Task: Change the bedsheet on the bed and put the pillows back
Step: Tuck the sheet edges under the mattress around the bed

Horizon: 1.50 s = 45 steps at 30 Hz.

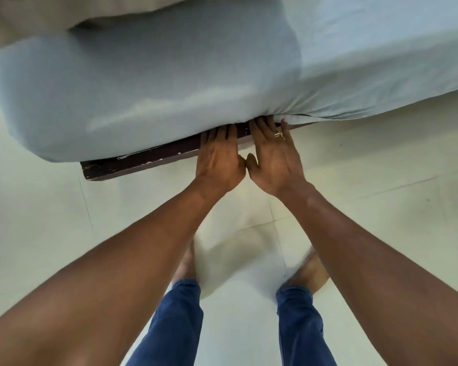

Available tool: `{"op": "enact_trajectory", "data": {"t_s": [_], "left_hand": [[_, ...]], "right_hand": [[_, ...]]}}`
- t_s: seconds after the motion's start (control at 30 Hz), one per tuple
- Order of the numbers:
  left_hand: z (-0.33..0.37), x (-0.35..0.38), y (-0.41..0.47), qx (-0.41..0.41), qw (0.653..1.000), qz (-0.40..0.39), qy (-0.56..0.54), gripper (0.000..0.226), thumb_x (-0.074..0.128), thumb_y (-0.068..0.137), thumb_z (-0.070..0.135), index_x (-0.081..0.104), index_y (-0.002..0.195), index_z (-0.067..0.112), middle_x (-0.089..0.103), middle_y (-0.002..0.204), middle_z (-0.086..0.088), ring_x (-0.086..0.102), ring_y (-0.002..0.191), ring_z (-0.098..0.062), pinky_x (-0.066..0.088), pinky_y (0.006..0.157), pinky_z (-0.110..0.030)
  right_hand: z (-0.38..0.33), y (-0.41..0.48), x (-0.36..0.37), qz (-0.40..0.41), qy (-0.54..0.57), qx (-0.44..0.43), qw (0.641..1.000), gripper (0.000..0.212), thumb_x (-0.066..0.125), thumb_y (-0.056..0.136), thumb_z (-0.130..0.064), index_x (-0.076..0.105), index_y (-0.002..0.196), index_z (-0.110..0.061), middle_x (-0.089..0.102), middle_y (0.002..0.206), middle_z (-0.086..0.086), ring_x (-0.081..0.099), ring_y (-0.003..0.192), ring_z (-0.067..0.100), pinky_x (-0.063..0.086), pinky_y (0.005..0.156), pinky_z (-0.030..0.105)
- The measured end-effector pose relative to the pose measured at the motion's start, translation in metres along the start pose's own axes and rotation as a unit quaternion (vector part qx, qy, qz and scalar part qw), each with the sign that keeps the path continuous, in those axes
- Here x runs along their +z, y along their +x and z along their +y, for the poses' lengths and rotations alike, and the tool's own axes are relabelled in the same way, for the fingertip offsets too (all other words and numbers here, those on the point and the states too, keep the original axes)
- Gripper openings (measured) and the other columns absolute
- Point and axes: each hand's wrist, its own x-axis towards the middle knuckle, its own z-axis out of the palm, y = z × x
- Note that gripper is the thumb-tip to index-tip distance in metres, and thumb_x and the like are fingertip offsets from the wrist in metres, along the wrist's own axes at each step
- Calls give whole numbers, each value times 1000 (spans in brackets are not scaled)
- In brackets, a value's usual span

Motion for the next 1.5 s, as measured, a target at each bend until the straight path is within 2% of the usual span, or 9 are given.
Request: {"op": "enact_trajectory", "data": {"t_s": [0.17, 0.3, 0.53, 0.67, 0.77, 0.87, 1.03, 1.27, 1.5], "left_hand": [[10, -5, 5, -32, 998, -52, 19, 68, 61, 86, 36, 44, 144, 4, 51, 143, -17, 44, 135, -37, 28, 118, -46], [9, -33, -34, -10, 999, -5, -43, 54, 54, 89, 17, 50, 141, 7, 60, 133, -14, 59, 117, -35, 50, 91, -40], [41, -15, -8, 106, 991, -38, -70, 69, 55, 89, 12, 32, 152, -5, 41, 153, -25, 39, 143, -38, 31, 121, -43], [68, -7, 42, 52, 994, -78, -62, 56, 54, 93, 21, 40, 144, 1, 60, 129, -25, 59, 115, -43, 48, 91, -46], [71, 1, 21, 96, 992, -77, -13, 79, 58, 91, 24, 21, 156, -1, 28, 160, -24, 26, 149, -38, 21, 124, -45], [69, 6, -12, 137, 989, -53, -30, 78, 56, 87, 14, 24, 156, -4, 23, 163, -24, 19, 153, -35, 14, 127, -44], [82, 2, -11, 141, 987, -47, -57, 67, 54, 88, 8, 36, 151, -4, 34, 158, -24, 28, 150, -35, 21, 125, -40], [107, 24, 52, 161, 979, -127, 17, 101, 60, 88, 24, -8, 157, -4, -8, 166, -25, -8, 155, -37, -4, 127, -45], [115, 15, 31, 127, 986, 12, -107, 68, 56, 81, 7, 39, 146, 1, 46, 147, -21, 42, 137, -36, 34, 117, -40]], "right_hand": [[24, -12, -4, -2, -61, 29, 998, 77, 44, 81, -23, 34, 154, -3, 36, 161, 12, 29, 152, 27, 20, 125, 51], [24, 23, 2, 2, -56, 60, 997, 66, 54, 79, -28, 47, 143, -10, 52, 144, 9, 40, 141, 31, 19, 124, 53], [44, -7, -23, 51, 41, 5, 998, 62, 47, 78, -13, 58, 138, -8, 62, 138, 9, 53, 134, 28, 30, 122, 46], [54, -51, -29, 36, 49, 32, 998, 67, 48, 82, -12, 48, 147, -3, 48, 154, 15, 41, 147, 27, 28, 124, 45], [76, -12, -38, 2, -27, 62, 998, 67, 32, 81, -26, 53, 141, -5, 54, 148, 15, 47, 140, 33, 32, 119, 47], [77, 36, -50, -45, -63, 96, 992, 60, 20, 85, -38, 71, 102, -13, 74, 108, 13, 66, 103, 36, 43, 97, 42], [86, -1, -30, -80, -37, 58, 994, 76, 47, 88, -27, 26, 159, -10, 28, 166, 10, 19, 156, 27, 7, 126, 56], [97, -58, -42, -6, 26, 67, 997, 74, 34, 85, -20, 30, 158, -3, 29, 165, 14, 23, 155, 27, 17, 127, 49], [140, 34, -47, -38, -65, 107, 991, 63, 18, 84, -39, 65, 118, -14, 67, 126, 8, 55, 124, 31, 28, 117, 50]]}}
